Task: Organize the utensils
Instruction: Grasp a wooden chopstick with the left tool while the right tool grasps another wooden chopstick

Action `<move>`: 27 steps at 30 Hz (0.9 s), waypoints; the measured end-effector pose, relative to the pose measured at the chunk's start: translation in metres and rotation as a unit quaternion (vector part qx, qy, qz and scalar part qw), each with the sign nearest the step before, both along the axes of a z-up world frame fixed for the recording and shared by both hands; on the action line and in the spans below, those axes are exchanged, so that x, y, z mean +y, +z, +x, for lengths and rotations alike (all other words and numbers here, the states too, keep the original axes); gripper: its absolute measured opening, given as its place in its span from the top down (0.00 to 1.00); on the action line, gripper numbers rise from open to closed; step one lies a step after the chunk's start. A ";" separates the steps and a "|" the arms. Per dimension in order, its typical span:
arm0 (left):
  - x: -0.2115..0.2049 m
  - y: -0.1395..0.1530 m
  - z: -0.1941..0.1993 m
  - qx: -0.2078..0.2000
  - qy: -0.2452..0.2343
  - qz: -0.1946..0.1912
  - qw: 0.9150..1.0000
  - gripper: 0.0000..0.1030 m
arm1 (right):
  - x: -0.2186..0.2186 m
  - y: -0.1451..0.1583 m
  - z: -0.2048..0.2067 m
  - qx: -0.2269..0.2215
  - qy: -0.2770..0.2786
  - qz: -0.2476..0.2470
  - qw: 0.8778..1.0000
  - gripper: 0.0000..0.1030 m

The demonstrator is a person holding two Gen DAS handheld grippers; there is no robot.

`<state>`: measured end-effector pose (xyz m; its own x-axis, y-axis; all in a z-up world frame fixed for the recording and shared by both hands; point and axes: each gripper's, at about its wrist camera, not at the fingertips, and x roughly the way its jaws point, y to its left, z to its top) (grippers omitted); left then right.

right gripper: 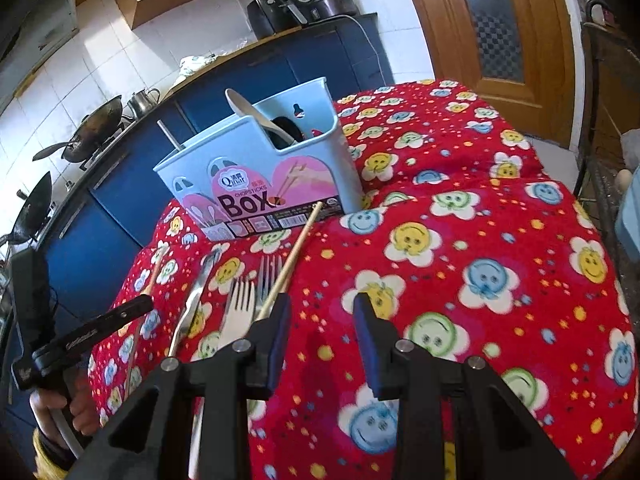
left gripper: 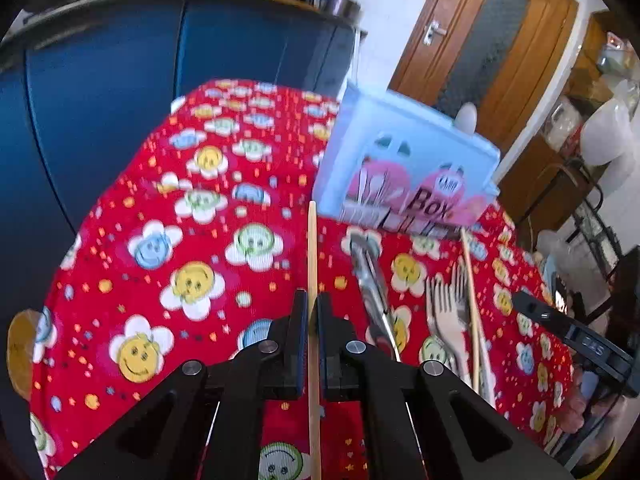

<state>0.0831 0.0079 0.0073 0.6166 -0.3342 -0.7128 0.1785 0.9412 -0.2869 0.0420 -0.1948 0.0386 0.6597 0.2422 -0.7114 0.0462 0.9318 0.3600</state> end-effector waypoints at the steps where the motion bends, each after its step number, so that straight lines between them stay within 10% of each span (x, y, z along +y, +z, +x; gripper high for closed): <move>1: 0.000 0.003 0.000 -0.009 0.001 0.000 1.000 0.96 | 0.001 0.000 0.003 0.002 0.000 0.002 1.000 0.66; 20: 0.004 0.012 0.007 -0.059 0.001 -0.035 0.998 0.96 | 0.007 -0.017 0.080 0.053 -0.020 0.038 0.998 0.73; 27: 0.004 0.013 0.005 -0.067 -0.002 -0.046 0.997 0.96 | 0.002 -0.022 0.080 0.048 -0.027 0.067 0.996 0.91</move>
<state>0.0885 0.0123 0.0199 0.7025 -0.3962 -0.5912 0.2242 0.9116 -0.3445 0.1220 -0.1926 0.0169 0.6046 0.3059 -0.7355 0.1343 0.8709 0.4727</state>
